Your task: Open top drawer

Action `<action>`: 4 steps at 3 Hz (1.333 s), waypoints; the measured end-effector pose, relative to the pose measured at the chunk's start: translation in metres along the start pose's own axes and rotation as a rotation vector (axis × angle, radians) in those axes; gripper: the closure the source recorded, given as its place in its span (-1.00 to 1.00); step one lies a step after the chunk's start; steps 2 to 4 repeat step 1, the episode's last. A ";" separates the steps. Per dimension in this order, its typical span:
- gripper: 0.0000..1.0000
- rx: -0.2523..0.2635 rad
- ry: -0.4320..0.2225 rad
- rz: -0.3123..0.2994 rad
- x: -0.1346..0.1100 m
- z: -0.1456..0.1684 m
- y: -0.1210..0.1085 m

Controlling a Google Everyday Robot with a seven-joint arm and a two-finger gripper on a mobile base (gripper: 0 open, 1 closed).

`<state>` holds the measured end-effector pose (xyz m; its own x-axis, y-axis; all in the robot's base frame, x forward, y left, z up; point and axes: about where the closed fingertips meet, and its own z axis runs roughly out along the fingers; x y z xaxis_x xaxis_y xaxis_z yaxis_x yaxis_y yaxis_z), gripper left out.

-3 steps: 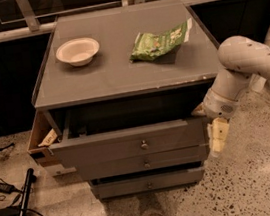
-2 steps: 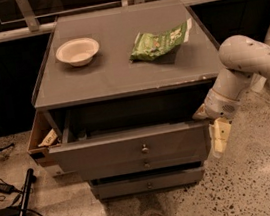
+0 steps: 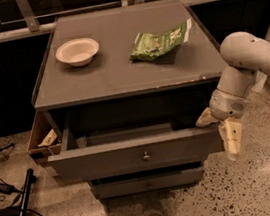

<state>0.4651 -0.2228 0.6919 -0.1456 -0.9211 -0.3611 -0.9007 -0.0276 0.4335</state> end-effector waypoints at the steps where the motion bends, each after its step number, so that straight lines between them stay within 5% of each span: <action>1: -1.00 0.000 0.000 0.000 0.000 0.000 0.000; 4: -1.00 0.000 0.000 0.000 0.000 0.000 0.000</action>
Offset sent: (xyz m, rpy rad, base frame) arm 0.0000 0.0000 0.0000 0.0000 0.0000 0.0000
